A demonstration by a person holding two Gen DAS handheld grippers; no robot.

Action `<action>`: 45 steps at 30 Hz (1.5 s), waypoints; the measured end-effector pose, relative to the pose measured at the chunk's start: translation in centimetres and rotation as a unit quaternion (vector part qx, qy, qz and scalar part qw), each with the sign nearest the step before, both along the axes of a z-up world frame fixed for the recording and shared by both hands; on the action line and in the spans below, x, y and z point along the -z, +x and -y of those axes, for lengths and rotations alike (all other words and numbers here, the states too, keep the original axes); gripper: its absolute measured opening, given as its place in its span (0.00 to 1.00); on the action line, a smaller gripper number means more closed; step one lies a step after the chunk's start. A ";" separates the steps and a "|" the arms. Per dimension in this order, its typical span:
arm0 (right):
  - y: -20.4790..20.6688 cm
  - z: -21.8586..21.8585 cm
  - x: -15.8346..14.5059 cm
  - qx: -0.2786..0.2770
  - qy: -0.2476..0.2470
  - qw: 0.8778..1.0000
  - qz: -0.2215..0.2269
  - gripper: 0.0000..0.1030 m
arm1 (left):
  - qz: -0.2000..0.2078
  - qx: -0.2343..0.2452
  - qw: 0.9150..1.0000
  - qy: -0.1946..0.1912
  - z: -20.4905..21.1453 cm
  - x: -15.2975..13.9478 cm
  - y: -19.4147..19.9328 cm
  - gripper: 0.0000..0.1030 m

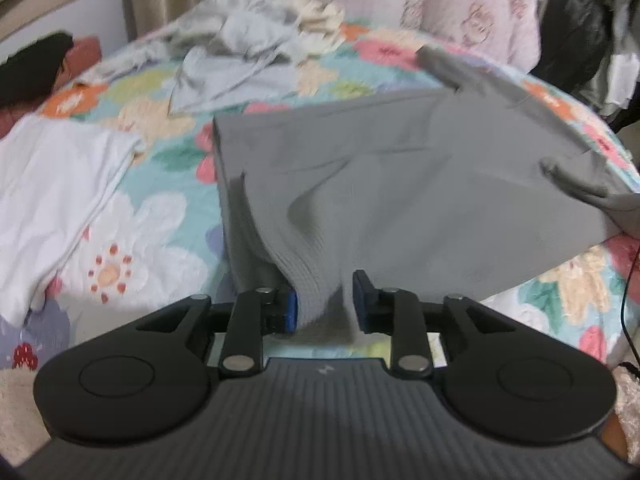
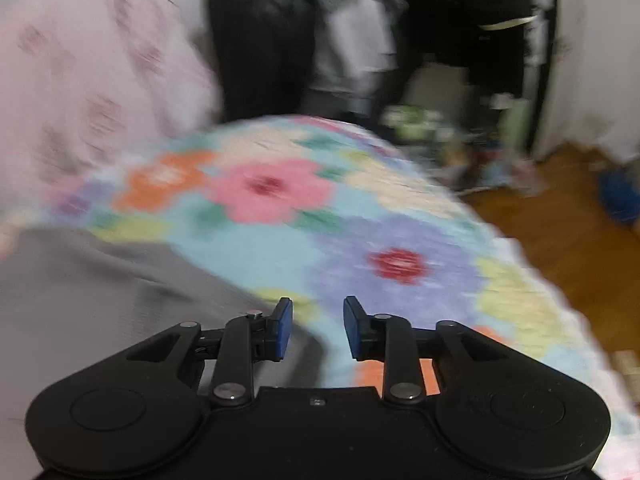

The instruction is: Fold clothes

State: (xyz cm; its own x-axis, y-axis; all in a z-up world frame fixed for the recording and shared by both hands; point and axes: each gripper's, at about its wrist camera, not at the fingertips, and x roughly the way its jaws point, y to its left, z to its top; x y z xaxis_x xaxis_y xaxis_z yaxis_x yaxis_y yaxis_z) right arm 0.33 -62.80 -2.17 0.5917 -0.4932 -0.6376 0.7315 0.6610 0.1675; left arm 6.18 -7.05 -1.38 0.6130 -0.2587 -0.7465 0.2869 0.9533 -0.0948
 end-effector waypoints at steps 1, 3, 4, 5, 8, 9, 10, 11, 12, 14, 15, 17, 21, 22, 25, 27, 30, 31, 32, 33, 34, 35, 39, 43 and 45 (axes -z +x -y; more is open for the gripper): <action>0.2 -0.5 -0.5 -0.031 0.021 0.999 0.023 0.38 | 0.009 0.000 1.000 -0.002 0.1 -0.5 -0.1 0.29; 1.0 -1.7 -1.1 -0.098 0.066 0.992 0.054 0.48 | 0.026 0.000 1.000 -0.009 0.1 -1.5 -0.3 0.34; 1.5 -2.3 -1.1 -0.122 0.080 0.987 0.059 0.48 | 0.031 0.000 0.999 -0.017 0.2 -2.1 -0.3 0.36; 2.0 -2.9 -1.0 -0.138 0.086 0.985 0.054 0.48 | 0.034 0.000 0.999 -0.027 0.2 -2.6 -0.2 0.37; 3.3 -3.9 -0.5 -0.157 0.082 0.984 0.018 0.48 | 0.026 0.008 0.998 -0.057 1.4 -3.5 0.5 0.38; 3.4 -4.0 -0.4 -0.151 0.074 0.986 0.002 0.48 | 0.018 0.012 0.998 -0.067 2.0 -3.7 0.9 0.40; 3.4 -3.9 -0.2 -0.144 0.068 0.987 -0.012 0.49 | 0.002 0.015 0.998 -0.069 3.3 -3.5 1.5 0.42; 3.3 -3.7 0.1 -0.137 0.067 0.988 -0.021 0.50 | -0.018 0.018 0.997 -0.067 4.8 -3.2 2.0 0.42; 3.0 -3.2 0.4 -0.129 0.074 0.989 -0.021 0.50 | -0.035 0.024 0.997 -0.065 6.4 -2.7 2.6 0.42; 2.4 -1.6 1.8 -0.121 0.127 0.985 -0.001 0.55 | -0.058 0.057 0.994 -0.069 10.2 -1.5 3.7 0.42; 2.5 -0.7 2.8 -0.127 0.164 0.978 0.001 0.55 | -0.067 0.078 0.992 -0.073 12.3 -1.0 4.4 0.42; 2.4 0.5 4.8 -0.141 0.237 0.961 0.004 0.56 | -0.073 0.121 0.987 -0.075 16.5 -0.3 5.5 0.42; 2.3 1.3 6.5 -0.147 0.285 0.947 0.018 0.56 | -0.005 0.215 0.976 -0.034 23.8 0.8 7.3 0.53; 2.4 1.1 6.4 -0.153 0.276 0.949 0.023 0.56 | 0.015 0.222 0.975 -0.004 25.2 1.5 7.6 0.53; 3.5 0.2 6.3 -0.182 0.240 0.953 0.024 0.07 | 0.034 0.228 0.972 0.048 28.1 3.7 9.0 0.53; 4.3 0.1 6.2 -0.187 0.218 0.958 0.023 0.06 | 0.021 0.244 0.969 0.022 29.1 3.8 9.7 0.53; 4.6 1.2 5.7 -0.178 0.206 0.961 0.052 0.06 | 0.002 0.270 0.962 -0.025 30.4 3.8 10.6 0.53; 4.5 1.7 5.5 -0.175 0.214 0.958 0.072 0.06 | -0.004 0.279 0.960 -0.041 30.8 3.8 10.9 0.53; 4.6 1.8 5.3 -0.182 0.218 0.955 0.089 0.06 | -0.002 0.290 0.956 -0.037 31.6 3.8 11.0 0.53; 4.8 1.7 5.1 -0.195 0.220 0.950 0.104 0.06 | 0.008 0.302 0.953 -0.019 32.6 3.8 10.9 0.53; 5.0 1.6 4.8 -0.208 0.222 0.945 0.118 0.06 | 0.019 0.313 0.950 0.001 33.6 3.9 10.7 0.53; 5.3 1.2 4.5 -0.228 0.214 0.942 0.126 0.06 | 0.033 0.324 0.945 0.015 34.4 3.8 10.5 0.53; 6.2 -0.5 3.6 -0.276 0.185 0.934 0.133 0.06 | 0.059 0.346 0.936 0.024 36.3 4.0 10.8 0.53; 7.0 0.1 3.6 -0.254 0.185 0.939 0.139 0.06 | 0.025 0.358 0.933 0.021 37.3 4.8 12.4 0.53; 7.1 0.4 3.5 -0.246 0.180 0.942 0.138 0.06 | -0.012 0.369 0.929 0.012 37.2 5.0 13.2 0.57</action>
State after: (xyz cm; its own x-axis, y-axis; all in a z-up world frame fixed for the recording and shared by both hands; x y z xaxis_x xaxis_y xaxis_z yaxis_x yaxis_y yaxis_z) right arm 7.45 -63.20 -5.64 0.8603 0.1030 -0.4993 0.2470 0.7726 0.5849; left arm 19.39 -44.28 -6.33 0.2585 -0.5855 -0.7683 0.8610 0.5003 -0.0916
